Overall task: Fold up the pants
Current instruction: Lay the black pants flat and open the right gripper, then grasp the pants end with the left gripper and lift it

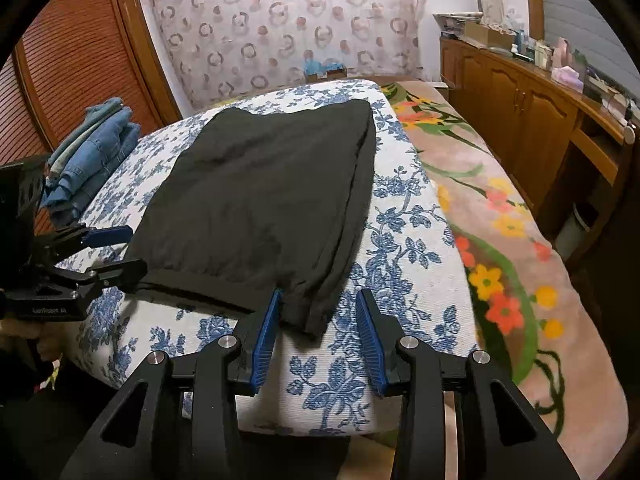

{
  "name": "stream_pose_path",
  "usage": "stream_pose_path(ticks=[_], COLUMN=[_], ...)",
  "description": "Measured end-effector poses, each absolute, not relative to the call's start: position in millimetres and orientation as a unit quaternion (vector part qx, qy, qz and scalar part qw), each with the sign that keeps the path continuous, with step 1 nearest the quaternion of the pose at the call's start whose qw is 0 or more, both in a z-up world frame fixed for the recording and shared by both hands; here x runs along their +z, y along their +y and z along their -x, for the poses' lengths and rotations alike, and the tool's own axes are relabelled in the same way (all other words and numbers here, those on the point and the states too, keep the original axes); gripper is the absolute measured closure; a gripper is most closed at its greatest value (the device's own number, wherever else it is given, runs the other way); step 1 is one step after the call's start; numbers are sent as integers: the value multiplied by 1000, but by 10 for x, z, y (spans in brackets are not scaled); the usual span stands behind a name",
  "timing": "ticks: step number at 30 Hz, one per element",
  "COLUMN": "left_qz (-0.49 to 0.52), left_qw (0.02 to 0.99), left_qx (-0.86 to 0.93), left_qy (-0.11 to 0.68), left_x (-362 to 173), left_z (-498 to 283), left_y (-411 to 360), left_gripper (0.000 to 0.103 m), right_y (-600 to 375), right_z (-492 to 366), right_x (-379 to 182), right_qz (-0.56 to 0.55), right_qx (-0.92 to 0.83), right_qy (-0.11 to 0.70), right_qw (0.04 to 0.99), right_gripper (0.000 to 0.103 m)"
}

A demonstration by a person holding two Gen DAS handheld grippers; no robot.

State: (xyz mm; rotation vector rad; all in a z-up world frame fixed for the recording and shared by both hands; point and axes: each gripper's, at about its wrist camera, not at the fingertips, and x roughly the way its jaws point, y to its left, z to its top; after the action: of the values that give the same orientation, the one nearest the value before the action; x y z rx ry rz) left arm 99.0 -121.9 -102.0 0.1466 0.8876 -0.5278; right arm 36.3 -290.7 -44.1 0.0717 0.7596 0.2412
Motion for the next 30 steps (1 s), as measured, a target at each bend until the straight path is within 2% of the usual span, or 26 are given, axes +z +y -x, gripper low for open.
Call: stream_pose_path(ticks=[2,5,11,15,20,26,28,30], left_qz=[-69,-68,-61,-44,-21,-11,-12,-14], left_qw=[868,869,872,867,855,852,853,852], left_qx=[-252,-253,-253,-265,-288,-288,-287,-290], left_qy=[422,419,415,420,431,436,436,435], left_x=[-1019,-1022,-1022,-1002,-993,-993,-997,-1012], left_z=[-991,-986,-961,-926,-842,-809,-817,-819], left_y=[-1217,-1214,-1195,-1178,-1173,-1176,-1192,-1218], left_gripper=[27,27,28,45,53,60,69,84], right_y=[-2890,-2870,-2889,-2889,-2873,-2846,-2849,-2841], right_z=[-363,-375,-369,-368,-361,-347,-347,-344], right_x=[-443,-451,-469,-476,-479,-476,-477,-474], right_qz=[-33,-34,-32,-32,-33,-31,-32,-31], right_qx=[119,132,143,143,142,149,150,153], right_qy=[369,369,365,363,361,357,356,354], right_qw=[921,919,920,920,921,922,922,922], right_gripper=[64,77,82,82,82,90,91,92])
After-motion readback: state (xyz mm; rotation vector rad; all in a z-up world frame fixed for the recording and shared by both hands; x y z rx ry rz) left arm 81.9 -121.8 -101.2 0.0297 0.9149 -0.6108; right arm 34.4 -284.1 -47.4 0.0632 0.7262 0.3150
